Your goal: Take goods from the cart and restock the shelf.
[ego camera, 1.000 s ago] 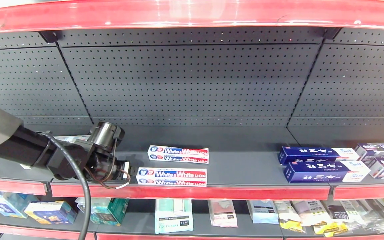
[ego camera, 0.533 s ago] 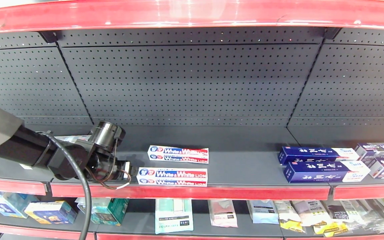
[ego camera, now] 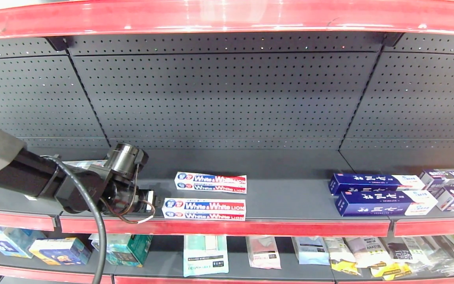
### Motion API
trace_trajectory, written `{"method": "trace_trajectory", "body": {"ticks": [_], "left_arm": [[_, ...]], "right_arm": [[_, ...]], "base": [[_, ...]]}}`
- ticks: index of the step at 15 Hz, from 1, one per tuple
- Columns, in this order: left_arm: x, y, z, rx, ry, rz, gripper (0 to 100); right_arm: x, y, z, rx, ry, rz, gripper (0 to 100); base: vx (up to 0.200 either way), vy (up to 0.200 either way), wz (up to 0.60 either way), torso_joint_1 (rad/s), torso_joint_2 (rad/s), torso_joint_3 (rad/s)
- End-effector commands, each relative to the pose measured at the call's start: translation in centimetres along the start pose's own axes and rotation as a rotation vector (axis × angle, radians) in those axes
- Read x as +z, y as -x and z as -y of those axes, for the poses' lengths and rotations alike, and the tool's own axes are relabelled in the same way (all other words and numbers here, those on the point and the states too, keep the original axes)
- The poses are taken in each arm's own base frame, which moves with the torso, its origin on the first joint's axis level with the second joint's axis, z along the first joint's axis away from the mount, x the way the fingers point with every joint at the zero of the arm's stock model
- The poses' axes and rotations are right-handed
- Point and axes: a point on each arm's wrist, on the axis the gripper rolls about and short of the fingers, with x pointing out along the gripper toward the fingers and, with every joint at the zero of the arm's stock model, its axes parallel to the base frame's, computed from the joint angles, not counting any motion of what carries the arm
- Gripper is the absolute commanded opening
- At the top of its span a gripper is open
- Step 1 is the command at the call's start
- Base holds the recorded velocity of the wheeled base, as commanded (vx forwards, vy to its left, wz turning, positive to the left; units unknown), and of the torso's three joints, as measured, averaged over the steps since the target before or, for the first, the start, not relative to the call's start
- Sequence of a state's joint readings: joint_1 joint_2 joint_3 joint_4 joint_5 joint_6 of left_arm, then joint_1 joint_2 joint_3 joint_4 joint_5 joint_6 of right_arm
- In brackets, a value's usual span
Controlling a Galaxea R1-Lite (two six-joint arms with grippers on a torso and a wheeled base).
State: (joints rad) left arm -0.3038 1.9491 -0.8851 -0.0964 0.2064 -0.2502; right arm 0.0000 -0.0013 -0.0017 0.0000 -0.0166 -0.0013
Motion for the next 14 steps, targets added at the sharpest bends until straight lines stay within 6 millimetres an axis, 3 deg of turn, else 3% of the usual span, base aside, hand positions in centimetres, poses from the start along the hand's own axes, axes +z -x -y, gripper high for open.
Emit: {"method": "trace_trajectory", "body": {"ticks": [1,14], "left_arm": [[0.02,0.09,0.03,-0.001,-0.001,0.003,100],[-0.14,0.18,-0.38,0.005,-0.004,-0.002,100]], "right_arm": [[0.00,-0.01,0.00,0.000,0.000,-0.001,100],[0.00,-0.01,0.00,0.000,-0.001,-0.001,100]], "base": [[0.000,0.000,0.00,0.000,0.00,0.000],[0.000,0.000,0.00,0.000,0.00,0.000]]}}
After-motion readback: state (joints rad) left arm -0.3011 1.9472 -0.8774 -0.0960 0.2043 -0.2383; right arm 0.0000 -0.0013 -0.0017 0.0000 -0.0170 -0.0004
